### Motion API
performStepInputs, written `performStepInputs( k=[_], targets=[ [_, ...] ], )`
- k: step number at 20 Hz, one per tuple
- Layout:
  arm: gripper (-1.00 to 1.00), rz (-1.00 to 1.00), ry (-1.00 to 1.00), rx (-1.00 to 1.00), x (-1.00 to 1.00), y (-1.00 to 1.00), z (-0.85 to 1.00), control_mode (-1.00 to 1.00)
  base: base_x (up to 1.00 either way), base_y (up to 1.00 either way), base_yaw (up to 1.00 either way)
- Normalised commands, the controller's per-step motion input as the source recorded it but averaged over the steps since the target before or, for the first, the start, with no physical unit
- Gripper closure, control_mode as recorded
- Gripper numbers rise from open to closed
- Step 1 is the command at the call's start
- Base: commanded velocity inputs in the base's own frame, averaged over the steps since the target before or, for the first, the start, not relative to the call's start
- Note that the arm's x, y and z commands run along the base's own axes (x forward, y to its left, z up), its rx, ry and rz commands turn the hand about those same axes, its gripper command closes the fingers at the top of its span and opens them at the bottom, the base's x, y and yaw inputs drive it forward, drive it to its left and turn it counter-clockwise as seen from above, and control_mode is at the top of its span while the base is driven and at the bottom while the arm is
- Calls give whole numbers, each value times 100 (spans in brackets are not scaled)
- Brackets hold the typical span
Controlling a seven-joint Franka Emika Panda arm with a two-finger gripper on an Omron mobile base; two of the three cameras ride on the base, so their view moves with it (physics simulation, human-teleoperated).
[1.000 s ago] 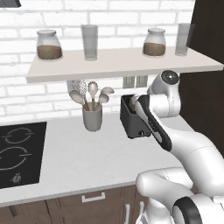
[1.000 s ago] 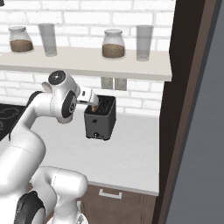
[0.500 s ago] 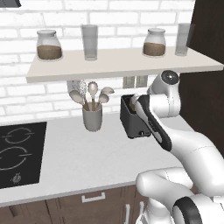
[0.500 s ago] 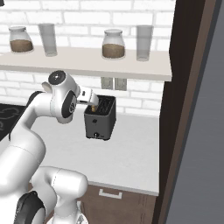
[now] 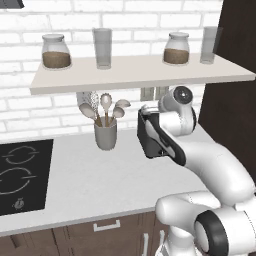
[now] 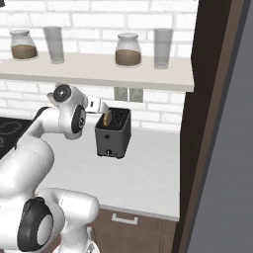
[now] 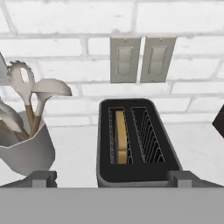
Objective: Start the toaster. Once the lever pops up, take the bread to the plate on the dining counter.
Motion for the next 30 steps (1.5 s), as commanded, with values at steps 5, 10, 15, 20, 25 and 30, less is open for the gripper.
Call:
performStepInputs(
  k=[5, 10, 15, 20, 25, 30],
  targets=[
    [-100, 0, -7, 0, 38, 14, -10, -100, 0, 0, 0],
    [-100, 2, -1, 3, 27, -18, -21, -100, 0, 0, 0],
    [-100, 5, 0, 1, 32, -7, -36, -100, 0, 0, 0],
    [-100, 4, 0, 0, 30, 0, -37, -100, 0, 0, 0],
    [-100, 2, 0, 0, 6, 0, -12, -100, 0, 0, 0],
    [-100, 0, 0, 0, 8, 0, -5, -100, 0, 0, 0]
  ],
)
